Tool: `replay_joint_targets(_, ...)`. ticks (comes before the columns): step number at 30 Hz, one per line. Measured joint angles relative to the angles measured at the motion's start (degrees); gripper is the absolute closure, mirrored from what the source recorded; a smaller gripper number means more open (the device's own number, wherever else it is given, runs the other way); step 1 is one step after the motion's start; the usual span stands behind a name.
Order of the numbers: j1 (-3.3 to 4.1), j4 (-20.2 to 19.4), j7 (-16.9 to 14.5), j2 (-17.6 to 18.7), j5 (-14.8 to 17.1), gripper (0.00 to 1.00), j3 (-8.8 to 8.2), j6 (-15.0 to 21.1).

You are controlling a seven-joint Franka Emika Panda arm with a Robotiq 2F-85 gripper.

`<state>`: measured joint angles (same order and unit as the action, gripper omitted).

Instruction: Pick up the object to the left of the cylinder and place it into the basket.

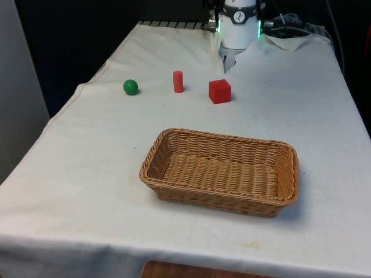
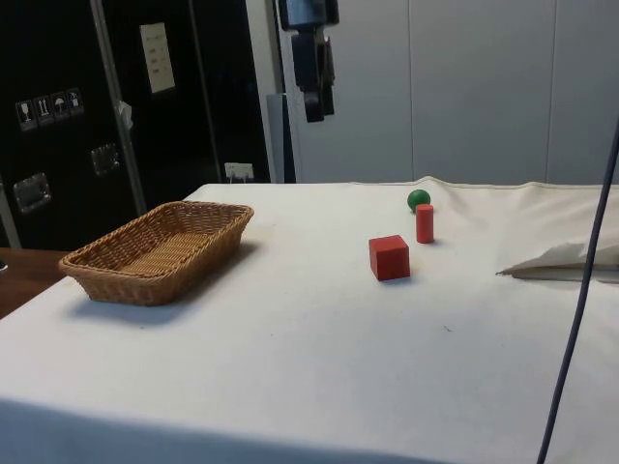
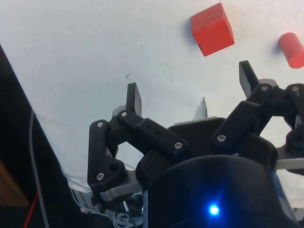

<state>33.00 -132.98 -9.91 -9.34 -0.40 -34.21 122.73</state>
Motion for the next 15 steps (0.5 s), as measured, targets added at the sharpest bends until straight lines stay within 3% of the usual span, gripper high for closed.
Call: replay_joint_targets(15,-1.38,-4.70,-4.93,-0.97,0.00,0.00,-0.17,5.50)
